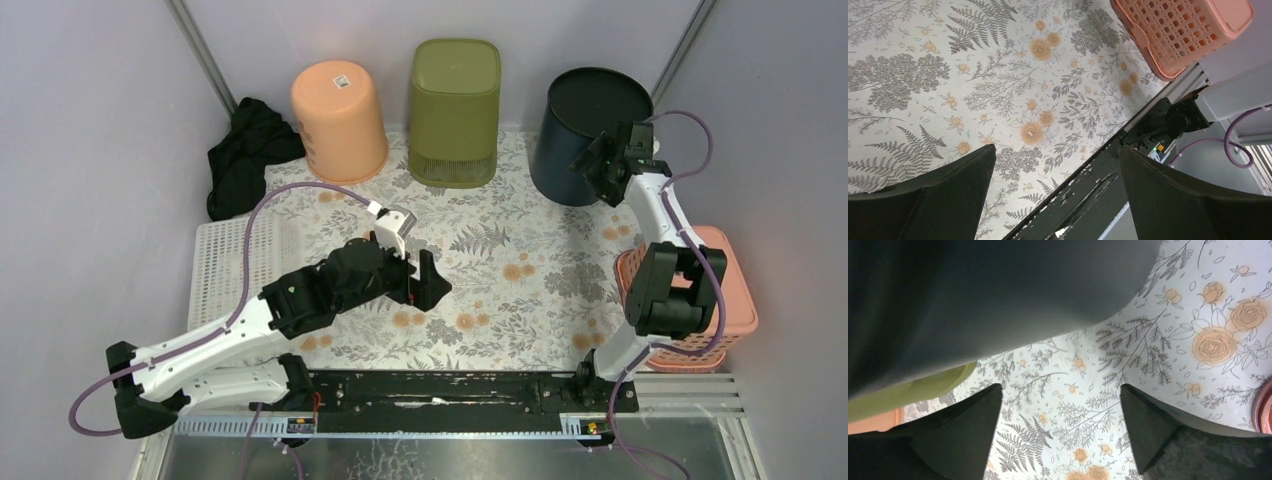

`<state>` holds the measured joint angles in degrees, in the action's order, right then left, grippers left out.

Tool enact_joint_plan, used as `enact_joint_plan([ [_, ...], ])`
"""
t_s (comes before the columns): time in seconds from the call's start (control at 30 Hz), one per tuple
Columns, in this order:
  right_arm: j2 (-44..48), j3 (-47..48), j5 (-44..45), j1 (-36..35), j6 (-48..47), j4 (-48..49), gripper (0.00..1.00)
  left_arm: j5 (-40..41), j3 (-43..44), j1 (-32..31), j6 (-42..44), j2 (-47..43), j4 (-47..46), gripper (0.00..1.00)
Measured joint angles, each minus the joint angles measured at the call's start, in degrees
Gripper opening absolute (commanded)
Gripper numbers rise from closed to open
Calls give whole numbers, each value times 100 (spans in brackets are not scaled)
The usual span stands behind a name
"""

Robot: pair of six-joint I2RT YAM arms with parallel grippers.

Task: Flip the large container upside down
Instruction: Move the container to the corner of the board, then reset both arms

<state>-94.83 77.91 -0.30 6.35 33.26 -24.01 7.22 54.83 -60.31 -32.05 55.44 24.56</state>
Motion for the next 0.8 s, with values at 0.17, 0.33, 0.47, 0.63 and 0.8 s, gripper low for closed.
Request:
enact_joint_plan([
  [0.17,-310,197,-243,337,-61,50,99,273,7,0,4,-33,157,100],
  [0.33,282,-160,-822,374,-153,46,99,800,76,0,59,-103,350,100],
  [0.47,1626,-907,-1436,225,-284,114,99,1532,140,2,138,-363,385,100],
  [0.63,3174,-1639,-1943,-225,-470,291,100,2302,131,98,321,-761,367,100],
  [0.8,3886,-1759,-2243,-450,-654,289,99,2621,63,205,446,-855,356,100],
])
